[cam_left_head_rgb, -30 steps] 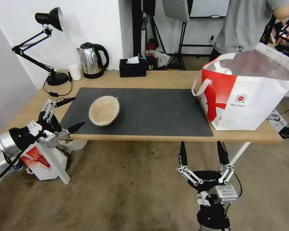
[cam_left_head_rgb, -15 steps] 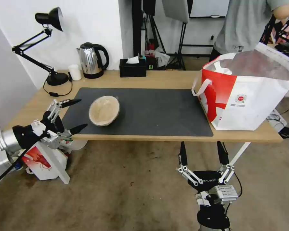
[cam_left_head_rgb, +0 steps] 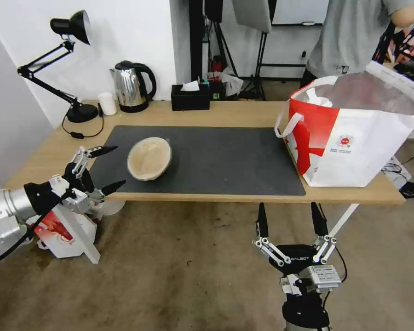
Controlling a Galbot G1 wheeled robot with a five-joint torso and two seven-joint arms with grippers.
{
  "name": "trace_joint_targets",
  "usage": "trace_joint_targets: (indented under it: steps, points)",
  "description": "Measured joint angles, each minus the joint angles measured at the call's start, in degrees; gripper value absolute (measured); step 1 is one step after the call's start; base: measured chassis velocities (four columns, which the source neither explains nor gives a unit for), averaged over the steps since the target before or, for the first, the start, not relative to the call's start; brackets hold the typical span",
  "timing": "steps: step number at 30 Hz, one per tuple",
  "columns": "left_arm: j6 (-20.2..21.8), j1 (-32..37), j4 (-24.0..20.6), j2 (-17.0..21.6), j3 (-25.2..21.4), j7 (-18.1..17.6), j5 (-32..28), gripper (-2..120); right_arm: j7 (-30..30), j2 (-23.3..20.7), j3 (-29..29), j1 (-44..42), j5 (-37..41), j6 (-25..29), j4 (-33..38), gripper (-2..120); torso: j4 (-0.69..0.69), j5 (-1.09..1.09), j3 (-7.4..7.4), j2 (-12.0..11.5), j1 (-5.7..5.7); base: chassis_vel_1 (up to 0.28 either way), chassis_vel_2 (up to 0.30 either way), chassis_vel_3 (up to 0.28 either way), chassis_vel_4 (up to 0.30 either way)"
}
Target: Pick up the trash from the table and place it into the takeout bag.
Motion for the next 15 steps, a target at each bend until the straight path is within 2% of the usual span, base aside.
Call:
trace_joint_targets:
  steps: [15]
  points:
    - [0.59,-4.56,2.09,2.02,4.25,0.85,1.01,100,0.00,0.00,0.00,0.00,0.00,0.00,0.00,100,0.00,0.00,0.00,0.00,0.01,0.000,0.000,0.000,0.000]
